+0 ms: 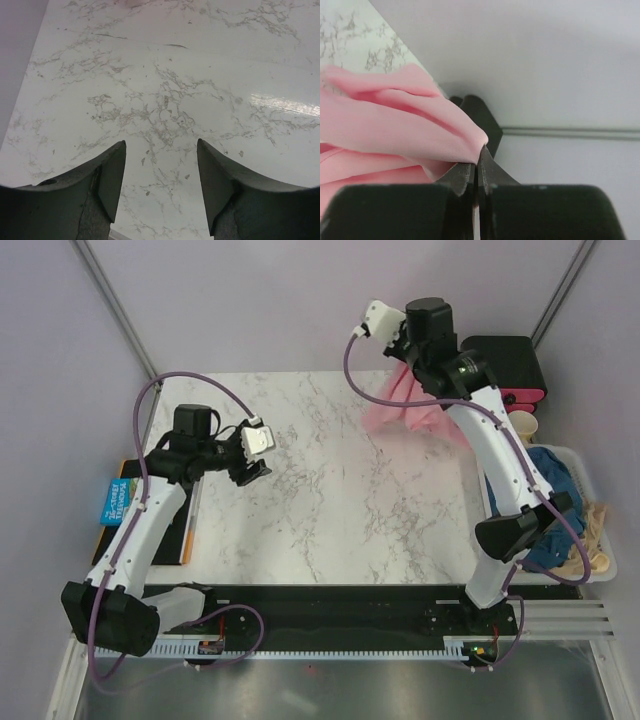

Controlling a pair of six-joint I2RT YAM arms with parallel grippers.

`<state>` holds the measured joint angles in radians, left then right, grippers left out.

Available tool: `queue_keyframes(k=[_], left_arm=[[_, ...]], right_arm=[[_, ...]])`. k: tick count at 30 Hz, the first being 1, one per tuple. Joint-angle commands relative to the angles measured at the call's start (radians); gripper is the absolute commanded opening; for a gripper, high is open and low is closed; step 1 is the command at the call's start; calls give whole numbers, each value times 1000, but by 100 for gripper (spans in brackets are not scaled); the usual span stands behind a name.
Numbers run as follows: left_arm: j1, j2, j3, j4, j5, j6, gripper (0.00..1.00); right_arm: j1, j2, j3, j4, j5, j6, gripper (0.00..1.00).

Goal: Fold and stack the t-shirts
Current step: Move the tshirt to the center of the board

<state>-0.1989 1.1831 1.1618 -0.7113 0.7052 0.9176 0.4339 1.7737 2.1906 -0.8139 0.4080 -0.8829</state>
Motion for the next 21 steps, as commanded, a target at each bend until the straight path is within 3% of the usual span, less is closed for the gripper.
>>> queue_keyframes(k=[1,3,10,12,13,19,21], left_arm=[[-5,0,-47,108,-50,13,66],[-5,-3,-68,131,-53,10,66],[-8,3,-149,249,-75,-39,66],[-13,15,-157,259,-69,-62,67],[-14,18,-157,260,-58,-65,67],[-40,12,-180,262,-26,-63,72],[-71,3,-209,260,-16,-39,77]], right_arm=[[90,21,57,189,51,-158,0],[104,13,11,215,22,-174,0],[129,-92,-461,280,-48,-191,2],[129,-85,-537,262,-23,-185,14],[128,-74,-604,259,-11,-183,39],[103,-57,-649,255,66,-104,72],[80,-68,-626,263,83,-96,77]])
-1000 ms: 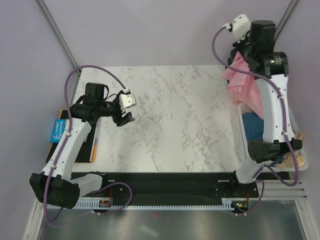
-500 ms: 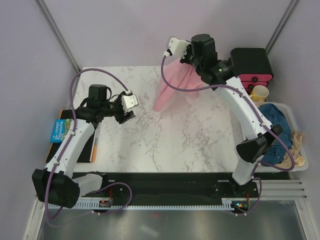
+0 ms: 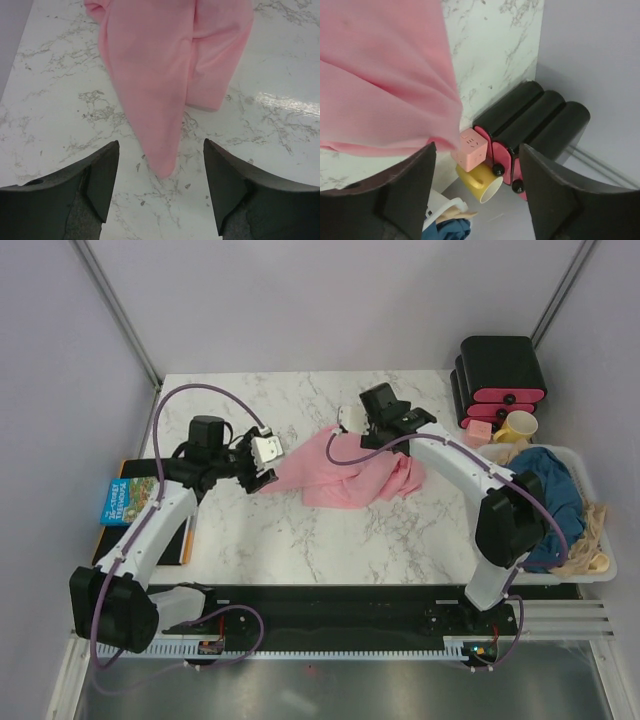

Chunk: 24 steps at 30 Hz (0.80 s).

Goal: Fold and stack the t-shirts
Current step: Move the tshirt to the center of the board, then flatten out the tshirt

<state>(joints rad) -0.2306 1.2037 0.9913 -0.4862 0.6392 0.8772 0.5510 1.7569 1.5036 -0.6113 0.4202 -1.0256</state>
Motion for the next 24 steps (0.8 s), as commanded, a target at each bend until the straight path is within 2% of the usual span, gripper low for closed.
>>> queue_keyframes(k=[1,2,4,7,11,14,18,21,24], left_arm=[[-53,-29,-49,34,62,12,78],[-85,-35,-62,31,71,43,79],[-139,-44,-103,28,85,75,79],[-196,-29,-152,28,80,137,80],[-275,66,-180,41,68,215,79],[-302,134,-183,100,24,233,65],[-319,236,-171,143,-29,285,62],[-340,299,-158,178,-140,304,61],[-351,365,-120,207,-220,258,60]], right_arm=[[-48,-53,90,76,122,67,85],[-59,-50,110,97,155,77,86],[-98,-30,195,101,213,132,98],[-150,-14,250,61,232,159,98],[-181,-37,216,54,233,186,98],[-183,-68,179,51,227,203,98],[-184,-103,146,41,221,219,97],[-184,-126,132,33,210,220,97],[-186,-139,124,25,207,229,97]])
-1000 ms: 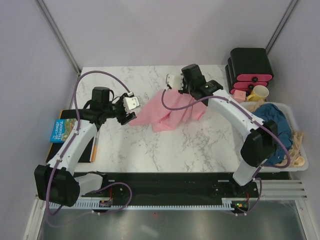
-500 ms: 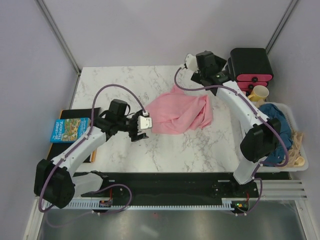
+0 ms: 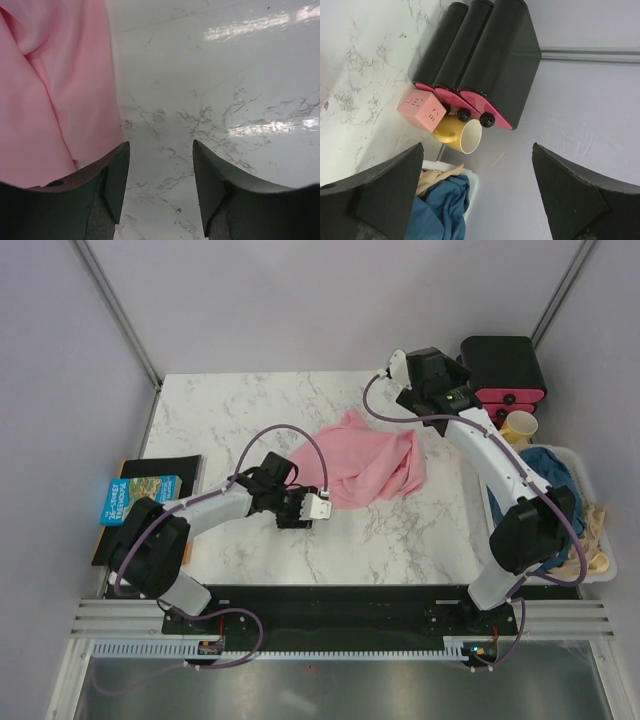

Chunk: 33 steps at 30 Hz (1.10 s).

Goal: Fold and stack the t-shirts
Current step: Flatten out the tshirt

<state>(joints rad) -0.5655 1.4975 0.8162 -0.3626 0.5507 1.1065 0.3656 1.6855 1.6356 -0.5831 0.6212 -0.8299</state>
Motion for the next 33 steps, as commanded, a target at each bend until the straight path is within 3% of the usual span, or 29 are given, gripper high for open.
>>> queue_keyframes(k=[1,8,17,19,23,27,33], left_arm=[[-16,85,67,109,-144,-9,59],[-31,135,78,234,-228,-68,58],[-45,184,75,246,-267,-73,61],[-45,196,75,248,-276,-74,56],[-45,217,87,249,-317,-85,2],[-42,175,106,232,-389,-99,2],[19,-16,263,18,-437,-183,2]], right_arm=[[-2,-70,-10,-4,5,38,97],[-5,-89,-45,-18,-17,49,97],[-8,-86,-62,-27,-44,44,96],[-11,-86,-65,-27,-48,43,96],[-19,-95,-77,-30,-58,51,96],[-20,-121,-126,-60,-86,54,96],[-19,-191,-220,-201,-257,15,96]])
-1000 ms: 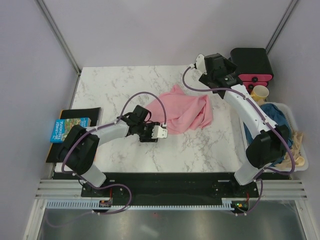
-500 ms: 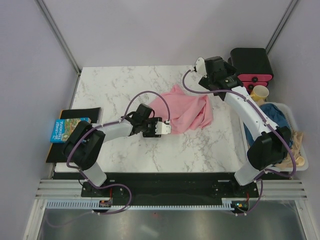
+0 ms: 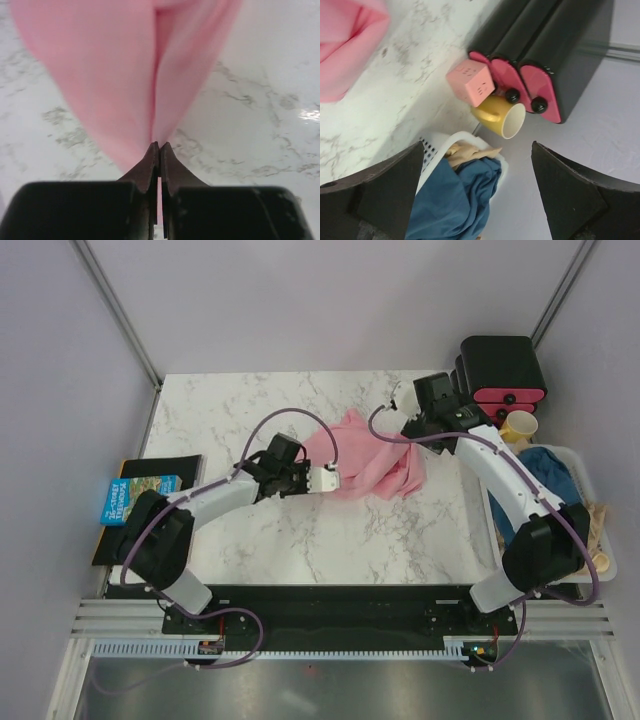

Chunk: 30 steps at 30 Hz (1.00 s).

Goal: Fold and stack the t-shirts
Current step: Flatten out the tshirt

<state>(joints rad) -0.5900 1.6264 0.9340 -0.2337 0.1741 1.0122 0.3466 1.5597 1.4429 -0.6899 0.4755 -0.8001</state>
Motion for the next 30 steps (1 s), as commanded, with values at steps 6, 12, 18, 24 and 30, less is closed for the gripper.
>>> queue_keyframes(k=[6,12,18,24,30], left_arm=[[133,-172,285,-188,-214,-98,2],[165,-74,351,-193,-338,-142,2],[173,-2,397,-190,-366,-194,2],[174,32,451,-181,-412,-228,2],[179,38,479,-177,-418,-250,2]], right_arm=[[26,-96,-55,-275,-369,-56,93],[144,-75,-93,-310,-472,-54,90],[233,-26,-136,-228,-522,21,89],[255,85,-167,-73,-511,114,87],[290,175,-168,81,-511,220,85]])
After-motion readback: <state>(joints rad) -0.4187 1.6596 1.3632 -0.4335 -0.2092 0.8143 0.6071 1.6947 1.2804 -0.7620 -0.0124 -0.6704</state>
